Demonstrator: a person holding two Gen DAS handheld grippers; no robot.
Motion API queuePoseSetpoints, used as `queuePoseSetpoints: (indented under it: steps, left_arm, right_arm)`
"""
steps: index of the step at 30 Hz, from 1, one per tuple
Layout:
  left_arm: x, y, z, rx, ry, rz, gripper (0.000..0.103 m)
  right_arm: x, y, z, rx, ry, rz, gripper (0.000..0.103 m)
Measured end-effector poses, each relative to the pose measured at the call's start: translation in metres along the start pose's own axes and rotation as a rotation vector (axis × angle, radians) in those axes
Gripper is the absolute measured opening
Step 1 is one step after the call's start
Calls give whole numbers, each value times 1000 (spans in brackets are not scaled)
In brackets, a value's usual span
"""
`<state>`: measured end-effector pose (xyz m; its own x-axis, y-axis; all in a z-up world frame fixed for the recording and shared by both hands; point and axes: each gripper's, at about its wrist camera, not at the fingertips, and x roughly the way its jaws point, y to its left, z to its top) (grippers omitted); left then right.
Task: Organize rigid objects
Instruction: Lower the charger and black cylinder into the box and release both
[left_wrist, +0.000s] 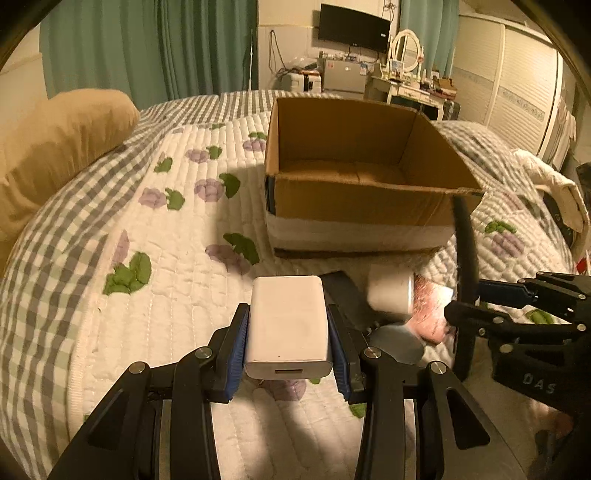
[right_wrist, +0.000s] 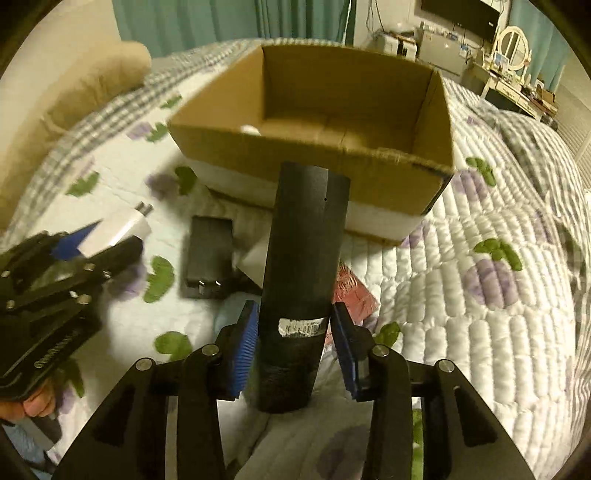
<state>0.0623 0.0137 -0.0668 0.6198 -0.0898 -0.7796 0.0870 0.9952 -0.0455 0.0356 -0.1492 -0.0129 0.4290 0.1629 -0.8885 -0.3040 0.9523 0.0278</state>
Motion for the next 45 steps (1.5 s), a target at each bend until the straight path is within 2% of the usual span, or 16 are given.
queuePoseSetpoints:
  steps: [4,7,10,14,17,20,25,30,35,39,41,42,43,44,45]
  left_arm:
    - [-19,-3,16,7,-48,-17,40]
    - [-37,-6,41,12,-106,-51,40]
    - [-46,-13,72,33,-160,-64,40]
    - [-38,-24,119,65,-210,-38,40]
    - [-22,-30,143,81,-228,-24,40]
    - [3,-34,157,83,-208,-25,40]
    - [50,-39,166,78,-160,-53,40]
    - [84,-41,161,67,-111,-33,40]
    - [95,-41,156,76,-85,-19,40]
    - [92,-39,157,84,-59,-20,43]
    - [80,-36,158,72,-69,-20,58]
    - [73,-34,159,71,-86,-20,71]
    - [64,-33,159,71,-106,-19,78]
    - [50,-31,159,78,-133,-19,79]
    - [40,-30,159,89,-146,-20,81]
  right_arm:
    - [-30,-2,13,1,-81,30,35]
    - [-50,4,36,-10,-137,34,28]
    - [-70,-1,69,-29,-205,19,18]
    - [-68,-8,120,-43,-247,-15,17]
    - [-53,-20,148,-26,-225,-17,17]
    - [-31,-31,167,-17,-177,-13,17]
    - [12,-47,178,17,-89,-25,17]
    - [49,-60,176,42,-19,-46,17]
    - [62,-72,174,68,-9,-27,17]
    - [52,-78,176,104,-50,-8,17]
    - [33,-83,181,119,-90,-20,20]
    - [23,-85,183,118,-106,-30,24]
    - [14,-85,184,114,-120,-35,37]
    - [-3,-85,185,105,-151,-46,48]
    - [-17,-84,184,94,-176,-52,49]
